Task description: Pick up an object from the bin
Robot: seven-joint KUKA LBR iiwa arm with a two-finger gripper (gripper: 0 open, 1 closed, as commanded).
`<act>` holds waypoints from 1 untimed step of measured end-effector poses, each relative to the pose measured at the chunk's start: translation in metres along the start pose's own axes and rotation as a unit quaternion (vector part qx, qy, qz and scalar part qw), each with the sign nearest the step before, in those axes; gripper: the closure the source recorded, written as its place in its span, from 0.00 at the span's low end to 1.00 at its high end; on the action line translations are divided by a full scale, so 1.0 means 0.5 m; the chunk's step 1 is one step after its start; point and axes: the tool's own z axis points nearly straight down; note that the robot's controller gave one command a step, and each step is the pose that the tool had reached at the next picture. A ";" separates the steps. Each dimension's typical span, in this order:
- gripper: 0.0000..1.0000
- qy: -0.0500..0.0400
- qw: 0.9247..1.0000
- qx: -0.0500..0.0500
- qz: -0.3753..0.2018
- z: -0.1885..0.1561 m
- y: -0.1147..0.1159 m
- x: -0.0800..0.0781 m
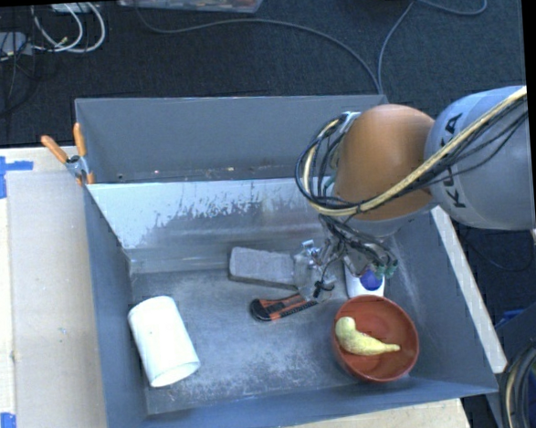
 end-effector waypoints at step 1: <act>1.00 -0.001 0.999 0.000 0.041 0.043 -0.009 0.037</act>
Offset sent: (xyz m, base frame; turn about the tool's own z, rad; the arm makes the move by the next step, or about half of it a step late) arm -0.0099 0.0004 -0.0708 0.0330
